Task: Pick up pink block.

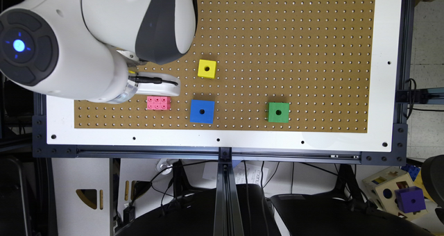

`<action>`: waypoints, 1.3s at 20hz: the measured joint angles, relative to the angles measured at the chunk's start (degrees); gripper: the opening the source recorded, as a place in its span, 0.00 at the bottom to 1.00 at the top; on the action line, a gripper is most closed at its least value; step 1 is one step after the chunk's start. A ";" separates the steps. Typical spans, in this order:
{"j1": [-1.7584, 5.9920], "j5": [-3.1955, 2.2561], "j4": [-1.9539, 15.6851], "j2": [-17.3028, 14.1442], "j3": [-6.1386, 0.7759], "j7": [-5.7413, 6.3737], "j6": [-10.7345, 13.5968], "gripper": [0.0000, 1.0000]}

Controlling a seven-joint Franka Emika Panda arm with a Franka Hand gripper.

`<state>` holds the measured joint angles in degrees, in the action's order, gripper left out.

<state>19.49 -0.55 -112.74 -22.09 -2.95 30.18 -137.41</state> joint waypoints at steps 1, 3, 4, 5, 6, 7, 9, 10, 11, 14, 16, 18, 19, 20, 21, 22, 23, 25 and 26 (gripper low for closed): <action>0.01 -0.01 0.02 -0.81 0.00 0.00 -0.71 1.00; 0.04 -0.07 0.05 -2.94 0.01 0.00 -2.83 1.00; 0.05 -0.11 0.09 -3.72 0.02 0.00 -3.67 1.00; 0.06 -0.12 0.19 -4.24 0.03 0.00 -4.15 1.00; 0.06 -0.13 0.41 -4.53 0.03 0.00 -4.26 1.00; 0.06 -0.13 0.64 -4.71 0.03 0.00 -4.25 1.00; 0.06 -0.14 0.70 -5.58 0.03 0.00 -4.59 1.00; 0.06 -0.15 0.72 -6.38 0.03 0.00 -5.30 1.00; 0.06 -0.17 0.79 -7.29 0.04 0.00 -6.15 1.00; 0.02 -0.20 1.42 -8.98 0.02 -0.01 -7.42 1.00; -0.02 -0.20 2.39 -9.32 -0.11 -0.01 -7.36 1.00; -0.05 -0.20 3.41 -9.68 -0.27 -0.01 -7.32 1.00; -0.10 -0.20 3.98 -9.99 -0.32 -0.01 -7.32 1.00; -0.16 -0.20 4.61 -10.44 -0.36 -0.01 -7.32 1.00; -0.17 -0.20 5.18 -10.86 -0.40 0.00 -7.31 1.00; -0.18 -0.20 5.71 -11.31 -0.43 0.00 -7.31 1.00; -0.17 -0.20 6.09 -11.66 -0.43 0.00 -7.31 1.00; -0.19 -0.21 6.52 -13.55 -0.44 -0.01 -7.95 1.00; -0.19 -0.23 6.85 -14.92 -0.45 0.00 -8.87 1.00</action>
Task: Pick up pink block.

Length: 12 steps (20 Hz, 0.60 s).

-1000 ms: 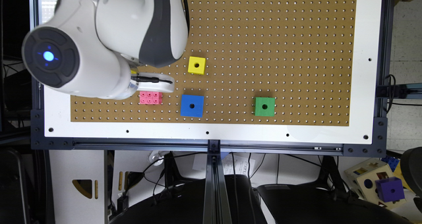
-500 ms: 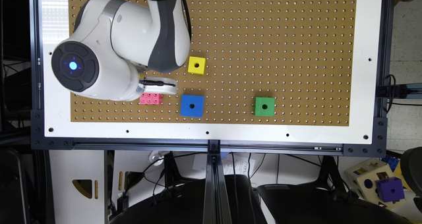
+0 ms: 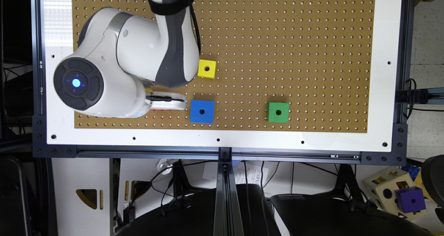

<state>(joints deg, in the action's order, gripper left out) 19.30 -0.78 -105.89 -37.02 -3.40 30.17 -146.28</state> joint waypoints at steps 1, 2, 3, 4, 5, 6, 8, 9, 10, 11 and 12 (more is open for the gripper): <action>-0.01 -0.28 0.75 -0.74 0.01 0.09 -0.36 1.00; 0.01 -0.32 1.38 -1.08 0.02 0.06 -0.08 0.00; 0.01 -0.32 1.38 -1.08 0.02 0.06 -0.08 0.00; 0.01 -0.32 1.38 -1.08 0.02 0.06 -0.08 0.00; 0.01 -0.32 1.38 -1.08 0.02 0.06 -0.08 0.00; 0.01 -0.32 1.38 -1.08 0.02 0.06 -0.08 0.00; 0.03 -0.32 1.38 -1.07 0.00 0.06 -0.08 0.00; 0.03 -0.34 1.37 -1.06 0.01 0.04 0.06 0.00; 0.02 -0.37 1.37 -1.03 0.01 0.03 0.26 0.00; 0.02 -0.42 1.37 -1.01 0.01 0.03 0.39 0.00; 0.01 -0.44 1.38 -0.99 0.01 0.03 0.48 0.00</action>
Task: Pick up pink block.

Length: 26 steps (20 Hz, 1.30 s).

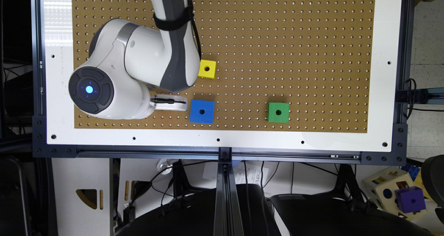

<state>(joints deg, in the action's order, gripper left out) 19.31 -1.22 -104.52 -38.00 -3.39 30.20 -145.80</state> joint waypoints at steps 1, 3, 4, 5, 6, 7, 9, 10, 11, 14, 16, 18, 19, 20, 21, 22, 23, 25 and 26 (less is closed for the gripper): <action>0.00 -0.02 0.00 0.05 0.00 0.00 0.18 0.00; 0.00 -0.03 0.00 0.43 0.00 0.00 0.79 0.00; 0.00 -0.03 0.00 0.96 0.00 0.00 1.40 0.00; 0.00 -0.03 0.01 1.73 -0.01 0.00 2.29 0.00; 0.00 -0.03 0.01 2.49 -0.01 0.00 3.20 0.00; 0.00 -0.03 0.01 3.42 -0.01 0.00 4.32 0.00; 0.00 -0.03 0.01 4.51 -0.03 0.00 5.76 0.00; 0.01 -0.03 0.04 4.95 -0.05 0.00 6.06 0.00; 0.01 -0.03 0.05 5.84 -0.07 0.00 6.91 0.00; 0.01 -0.03 0.04 8.28 -0.11 0.00 9.43 0.00; 0.01 -0.03 0.05 10.42 -0.14 0.00 11.48 0.00; 0.01 -0.03 0.05 12.38 -0.19 0.00 13.54 0.00; 0.01 -0.03 0.04 12.80 -0.20 0.00 14.01 0.00; 0.01 -0.03 0.04 12.96 -0.21 0.00 14.19 0.00; 0.01 -0.03 0.03 12.93 -0.22 0.00 14.20 0.00; 0.01 -0.03 0.02 12.90 -0.22 0.00 14.20 0.00; 0.01 -0.03 0.02 12.90 -0.22 0.00 14.20 0.00; 0.01 -0.03 0.04 13.15 -0.23 0.00 14.25 0.00; 0.01 -0.03 0.05 13.42 -0.23 0.00 14.38 0.00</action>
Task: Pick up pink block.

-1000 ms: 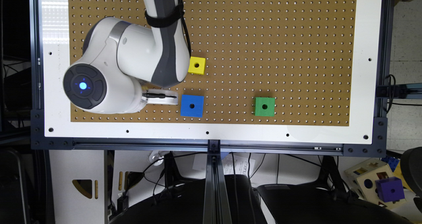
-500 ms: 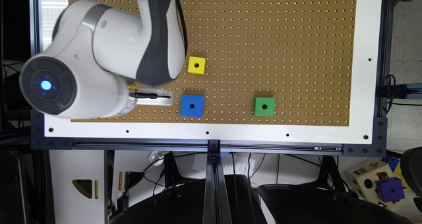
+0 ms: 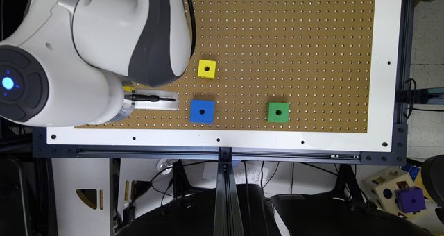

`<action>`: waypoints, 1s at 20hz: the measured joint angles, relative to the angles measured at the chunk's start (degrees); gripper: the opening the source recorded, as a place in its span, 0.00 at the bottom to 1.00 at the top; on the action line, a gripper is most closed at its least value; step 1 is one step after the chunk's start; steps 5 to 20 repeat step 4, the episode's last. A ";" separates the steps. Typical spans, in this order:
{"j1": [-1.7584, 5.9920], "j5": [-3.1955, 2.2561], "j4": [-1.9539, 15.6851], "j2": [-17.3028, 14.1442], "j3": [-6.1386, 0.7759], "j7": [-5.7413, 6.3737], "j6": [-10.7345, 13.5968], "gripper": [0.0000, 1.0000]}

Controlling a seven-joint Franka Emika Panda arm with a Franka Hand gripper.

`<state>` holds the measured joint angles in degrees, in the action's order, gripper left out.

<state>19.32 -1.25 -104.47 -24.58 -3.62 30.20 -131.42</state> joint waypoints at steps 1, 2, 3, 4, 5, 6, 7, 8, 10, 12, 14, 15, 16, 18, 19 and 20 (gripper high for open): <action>0.00 0.00 0.00 0.37 0.00 0.00 0.23 0.00; 0.00 0.00 0.00 0.78 -0.01 0.00 0.54 0.00; 0.00 0.00 0.00 1.20 -0.01 0.00 0.95 0.00; 0.00 0.00 0.00 1.52 -0.02 0.00 1.26 0.00; 0.00 0.00 0.00 1.52 -0.02 0.00 1.26 0.00; 0.00 0.00 0.00 1.52 -0.02 0.00 1.26 0.00; 0.00 0.00 0.00 1.52 -0.02 0.00 1.26 0.00; 0.00 0.00 0.00 1.52 -0.02 0.00 1.26 0.00; 0.00 0.00 0.00 1.52 -0.02 0.00 1.26 0.00; 0.00 0.00 0.00 1.52 -0.02 0.00 1.26 0.00; 0.00 0.00 0.00 1.52 -0.02 0.00 1.26 0.00; 0.00 0.00 0.00 1.52 -0.02 0.00 1.26 0.00; 0.00 0.00 0.00 1.52 -0.02 0.00 1.26 0.00; 0.00 0.00 0.00 1.52 -0.02 0.00 1.26 0.00; 0.00 0.00 0.00 1.52 -0.02 0.00 1.26 0.00; 0.00 0.00 0.00 1.52 -0.02 0.00 1.26 0.00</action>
